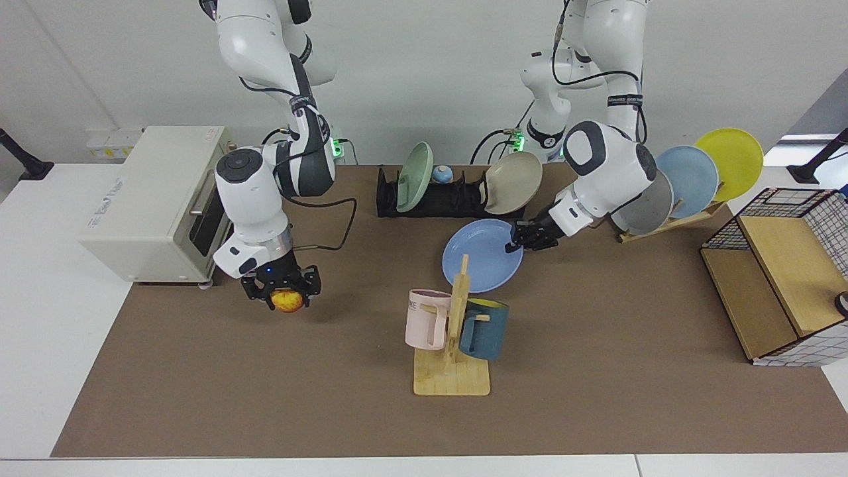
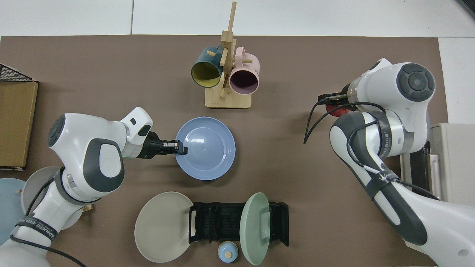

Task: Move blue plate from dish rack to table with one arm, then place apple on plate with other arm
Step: 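Set the blue plate on the table and open the left gripper, then carry the apple over the blue plate while the left gripper withdraws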

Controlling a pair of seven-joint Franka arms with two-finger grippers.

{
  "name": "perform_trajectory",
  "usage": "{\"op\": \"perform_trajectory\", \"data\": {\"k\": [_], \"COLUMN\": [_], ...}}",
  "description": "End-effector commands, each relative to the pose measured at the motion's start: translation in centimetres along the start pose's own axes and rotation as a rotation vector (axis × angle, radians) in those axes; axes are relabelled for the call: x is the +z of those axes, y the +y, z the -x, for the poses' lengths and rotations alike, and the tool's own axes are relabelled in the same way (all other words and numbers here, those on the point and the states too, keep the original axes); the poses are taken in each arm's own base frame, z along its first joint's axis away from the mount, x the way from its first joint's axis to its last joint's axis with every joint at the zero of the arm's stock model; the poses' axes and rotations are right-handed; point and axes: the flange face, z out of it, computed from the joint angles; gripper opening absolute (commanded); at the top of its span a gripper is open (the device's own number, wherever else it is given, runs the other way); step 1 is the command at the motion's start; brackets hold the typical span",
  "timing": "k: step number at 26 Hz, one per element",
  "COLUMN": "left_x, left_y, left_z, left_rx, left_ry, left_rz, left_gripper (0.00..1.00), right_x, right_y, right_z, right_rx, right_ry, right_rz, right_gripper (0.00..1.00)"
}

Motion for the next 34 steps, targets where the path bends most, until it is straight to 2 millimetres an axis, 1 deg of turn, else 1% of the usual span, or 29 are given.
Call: {"op": "perform_trajectory", "data": {"k": [1,5,6,8,9,10,11,14,17,21,22,24,27,29,30,31,32,34], "left_x": [2.1,2.6,2.6,2.7,2.7,2.6,2.4,1.6,0.7,-0.9,-1.3,-2.5,-4.3,-5.4,-6.2,-7.5,-9.0,-11.1], "left_y": [-0.2,0.4,0.5,0.7,1.1,1.8,2.1,2.7,3.8,5.5,6.1,7.1,8.3,9.1,9.9,10.6,11.1,12.0], "left_z": [-0.7,-0.6,-0.6,-0.7,-0.9,-1.3,-1.7,-2.2,-2.7,-3.6,-3.7,-4.0,-4.2,-4.0,-3.7,-3.3,-2.8,-1.6], "left_rx": [0.005,0.022,0.025,0.038,0.046,0.061,0.068,0.061,0.047,0.042,0.051,0.052,0.076,0.082,0.081,0.077,0.072,0.067], "left_ry": [-0.009,-0.01,-0.011,-0.005,0.016,0.058,0.095,0.125,0.124,0.117,0.113,0.112,0.091,0.08,0.08,0.087,0.094,0.087], "left_rz": [0.023,0.022,0.02,0.008,-0.002,-0.02,-0.037,-0.081,-0.134,-0.218,-0.245,-0.303,-0.423,-0.482,-0.502,-0.512,-0.518,-0.535], "left_gripper": [0.0,0.0,0.13,0.44,0.65,0.87,1.0,1.0,1.0,1.0,1.0,1.0,1.0,1.0,1.0,1.0,1.0,1.0], "right_x": [-1.1,-0.9,-0.9,-1.0,-1.0,-0.9,-0.9,-1.1,-1.2,-1.2,-1.3,-1.6,-2.6,-3.3,-3.3,-3.2,-2.9,-2.1], "right_y": [0.6,1.9,2.2,2.5,3.0,3.1,2.8,1.5,1.0,0.9,0.6,-1.9,-7.4,-10.1,-10.9,-11.8,-13.1,-15.8], "right_z": [1.7,2.9,3.1,3.3,3.5,3.6,3.7,3.7,3.8,3.8,3.8,4.0,4.4,4.6,4.7,4.8,5.1,5.8], "right_rx": [0.059,0.073,0.078,0.08,0.088,0.088,0.092,0.098,0.117,0.117,0.115,0.119,0.188,0.237,0.249,0.243,0.225,0.196], "right_ry": [-0.031,-0.048,-0.051,-0.053,-0.055,-0.057,-0.059,-0.053,-0.053,-0.053,-0.05,-0.047,-0.029,-0.014,-0.01,-0.006,-0.002,0.01], "right_rz": [-0.006,-0.002,-0.001,0.001,0.003,0.003,0.002,-0.001,-0.002,-0.003,-0.004,-0.014,-0.034,-0.048,-0.051,-0.054,-0.06,-0.074], "right_gripper": [0.0,0.0,0.0,0.0,0.0,0.0,0.0,0.0,0.0,0.0,0.0,0.0,0.0,0.0,0.0,0.0,0.0,0.0]}}
